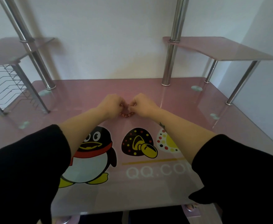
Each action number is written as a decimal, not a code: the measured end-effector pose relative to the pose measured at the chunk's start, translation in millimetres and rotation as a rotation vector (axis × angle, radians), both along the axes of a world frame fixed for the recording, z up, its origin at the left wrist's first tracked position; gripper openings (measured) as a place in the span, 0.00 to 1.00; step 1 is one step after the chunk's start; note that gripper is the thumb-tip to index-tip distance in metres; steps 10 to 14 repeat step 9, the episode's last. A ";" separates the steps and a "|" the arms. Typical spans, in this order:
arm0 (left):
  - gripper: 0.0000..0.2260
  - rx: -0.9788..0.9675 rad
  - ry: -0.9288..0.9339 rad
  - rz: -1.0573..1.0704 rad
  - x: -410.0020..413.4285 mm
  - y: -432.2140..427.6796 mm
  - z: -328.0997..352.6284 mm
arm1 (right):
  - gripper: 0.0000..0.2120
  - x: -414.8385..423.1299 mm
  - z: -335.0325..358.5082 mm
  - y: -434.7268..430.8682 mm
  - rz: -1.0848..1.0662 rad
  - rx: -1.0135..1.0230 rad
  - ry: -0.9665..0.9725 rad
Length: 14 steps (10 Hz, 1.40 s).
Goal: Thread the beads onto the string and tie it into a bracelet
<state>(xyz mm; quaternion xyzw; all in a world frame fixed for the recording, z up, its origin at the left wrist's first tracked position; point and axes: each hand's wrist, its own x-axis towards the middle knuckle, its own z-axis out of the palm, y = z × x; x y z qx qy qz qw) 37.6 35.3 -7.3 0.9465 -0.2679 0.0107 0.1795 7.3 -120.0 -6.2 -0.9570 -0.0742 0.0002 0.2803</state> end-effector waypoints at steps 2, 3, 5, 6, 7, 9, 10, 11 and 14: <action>0.06 -0.087 -0.117 0.028 -1.5 2.5 2.5 | 0.10 0.2 5.1 -0.6 0.023 0.070 0.077; 0.08 -0.032 -0.095 0.053 -2.8 4.8 3.8 | 0.10 -0.8 4.6 1.7 0.009 0.093 0.061; 0.08 -0.052 -0.051 0.098 -5.2 7.7 1.3 | 0.10 -1.0 -1.0 0.3 -0.109 0.099 0.069; 0.08 -0.032 -0.032 0.107 -6.2 7.3 2.1 | 0.11 0.2 -1.1 -1.2 -0.123 0.119 0.079; 0.09 -0.022 -0.020 0.111 -3.7 7.4 0.1 | 0.11 0.3 -1.5 -0.9 -0.120 0.115 0.069; 0.13 -0.205 -0.013 0.158 -6.7 8.0 17.1 | 0.08 -3.4 9.5 5.3 -0.120 0.200 0.028; 0.13 -0.205 -0.013 0.158 -6.7 8.0 17.1 | 0.08 -3.4 9.5 5.3 -0.120 0.200 0.028; 0.13 -0.205 -0.013 0.158 -6.7 8.0 17.1 | 0.08 -3.4 9.5 5.3 -0.120 0.200 0.028; 0.13 -0.205 -0.013 0.158 -6.7 8.0 17.1 | 0.08 -3.4 9.5 5.3 -0.120 0.200 0.028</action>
